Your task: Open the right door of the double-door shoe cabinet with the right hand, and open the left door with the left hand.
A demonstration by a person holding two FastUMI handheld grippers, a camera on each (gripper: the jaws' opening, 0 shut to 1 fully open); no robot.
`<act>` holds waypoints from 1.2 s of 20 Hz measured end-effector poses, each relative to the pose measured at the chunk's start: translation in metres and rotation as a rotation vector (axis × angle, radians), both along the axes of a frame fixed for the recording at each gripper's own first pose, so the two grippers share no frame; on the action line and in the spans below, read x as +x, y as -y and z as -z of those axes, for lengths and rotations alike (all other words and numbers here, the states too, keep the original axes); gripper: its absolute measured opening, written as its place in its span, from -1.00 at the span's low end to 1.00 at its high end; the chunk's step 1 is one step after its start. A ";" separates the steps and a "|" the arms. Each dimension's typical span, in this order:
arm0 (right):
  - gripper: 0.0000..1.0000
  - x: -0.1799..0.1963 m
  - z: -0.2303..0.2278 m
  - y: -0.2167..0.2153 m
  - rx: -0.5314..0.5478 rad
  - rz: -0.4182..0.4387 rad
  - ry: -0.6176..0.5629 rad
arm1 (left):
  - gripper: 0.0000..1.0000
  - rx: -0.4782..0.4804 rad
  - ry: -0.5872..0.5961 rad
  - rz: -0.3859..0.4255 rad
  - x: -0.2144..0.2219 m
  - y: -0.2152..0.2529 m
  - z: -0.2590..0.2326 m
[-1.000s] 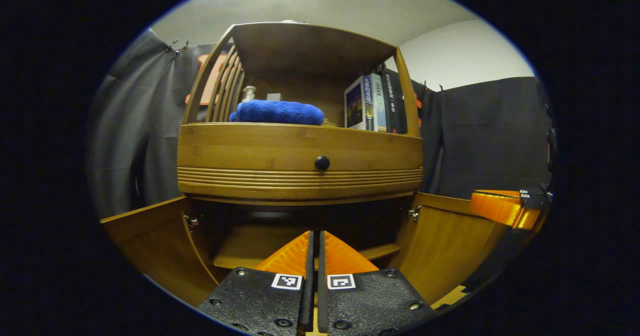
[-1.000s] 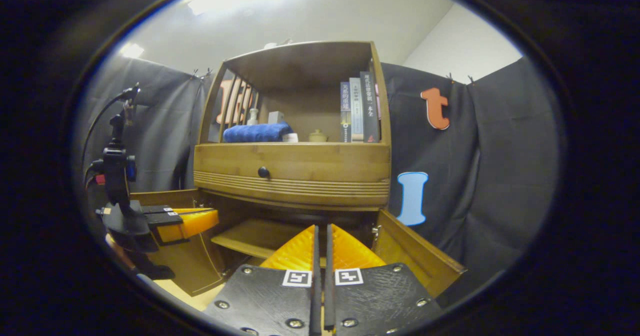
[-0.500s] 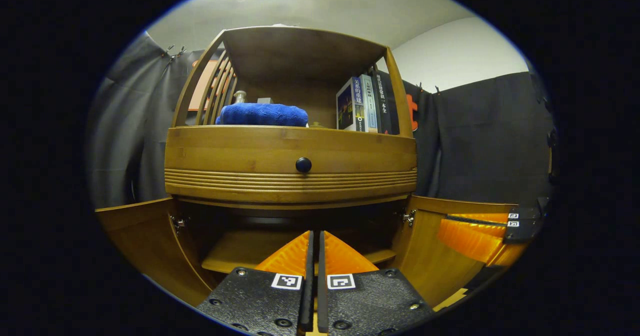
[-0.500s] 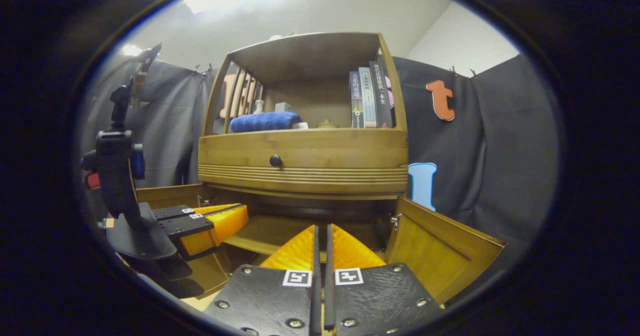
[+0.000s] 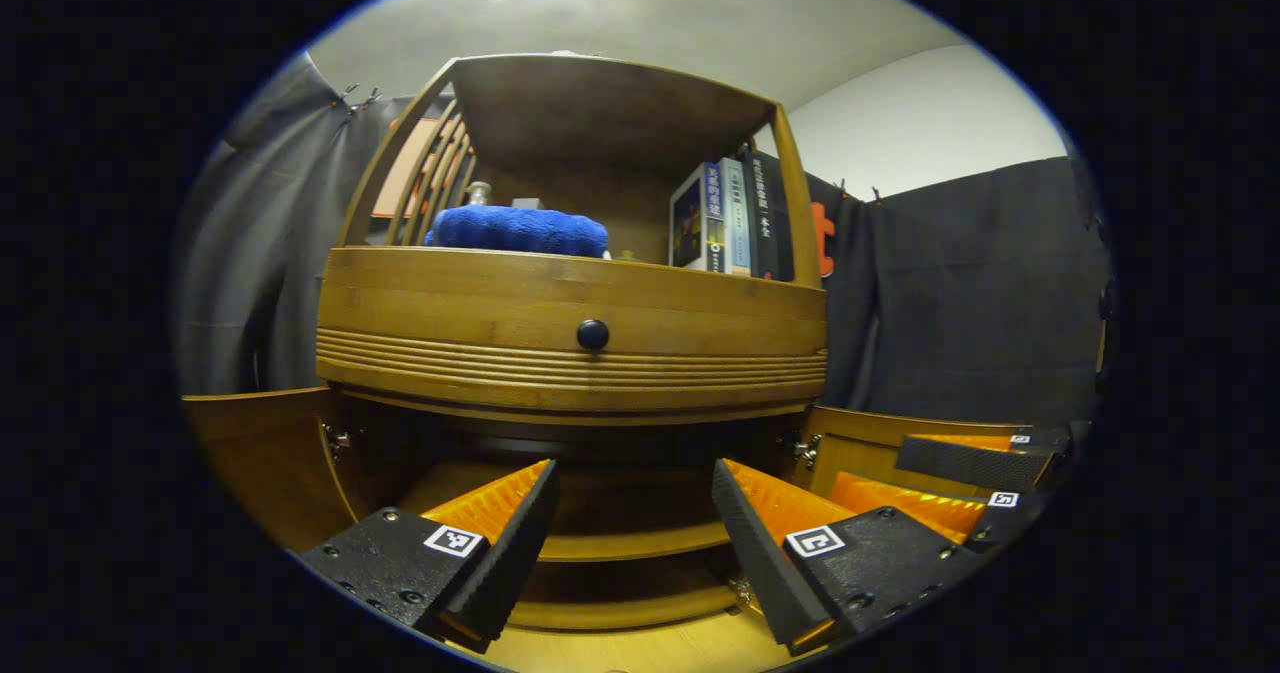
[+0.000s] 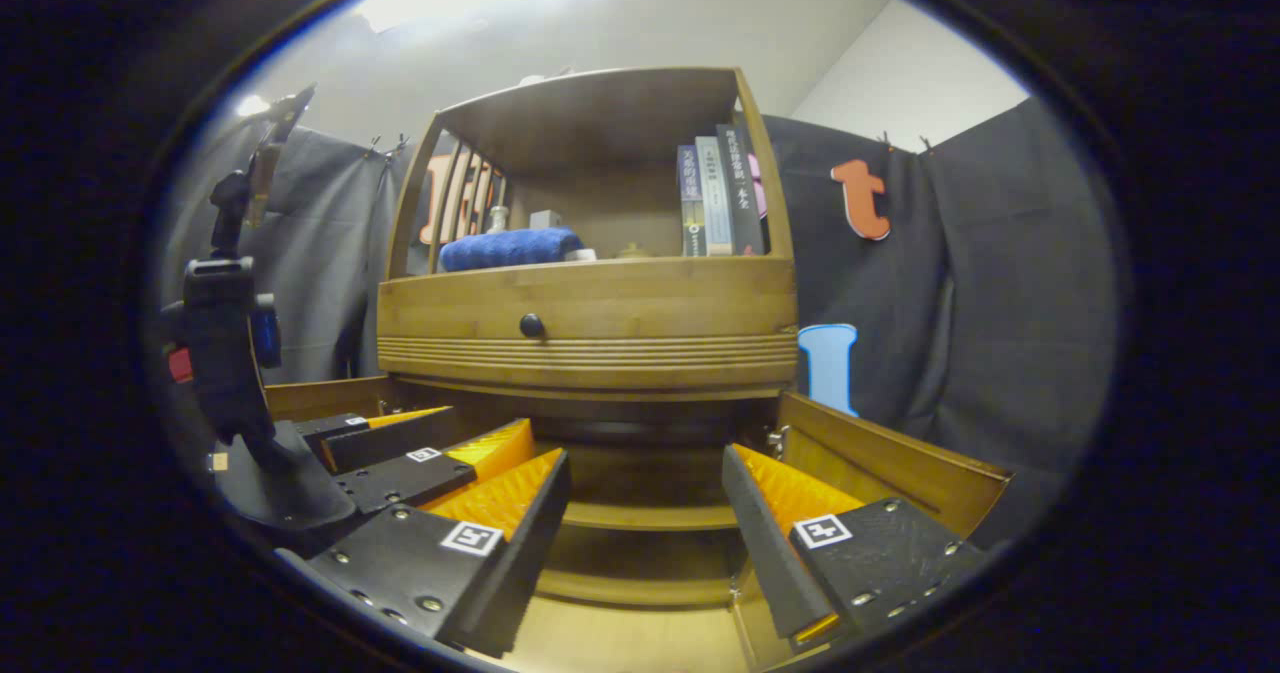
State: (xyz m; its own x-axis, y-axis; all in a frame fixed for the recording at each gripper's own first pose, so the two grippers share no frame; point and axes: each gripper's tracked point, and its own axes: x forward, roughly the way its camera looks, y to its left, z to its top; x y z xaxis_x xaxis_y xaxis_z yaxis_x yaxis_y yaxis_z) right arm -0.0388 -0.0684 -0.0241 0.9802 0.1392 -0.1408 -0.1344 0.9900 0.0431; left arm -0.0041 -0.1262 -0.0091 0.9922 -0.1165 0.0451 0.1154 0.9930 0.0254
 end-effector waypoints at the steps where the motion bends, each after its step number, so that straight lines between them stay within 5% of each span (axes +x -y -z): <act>1: 0.87 0.000 -0.002 0.000 0.002 0.004 0.009 | 0.90 -0.004 0.003 -0.002 0.001 0.001 -0.001; 24: 0.92 0.004 -0.004 0.030 -0.001 0.087 0.032 | 0.91 0.000 0.028 -0.016 0.018 0.003 -0.008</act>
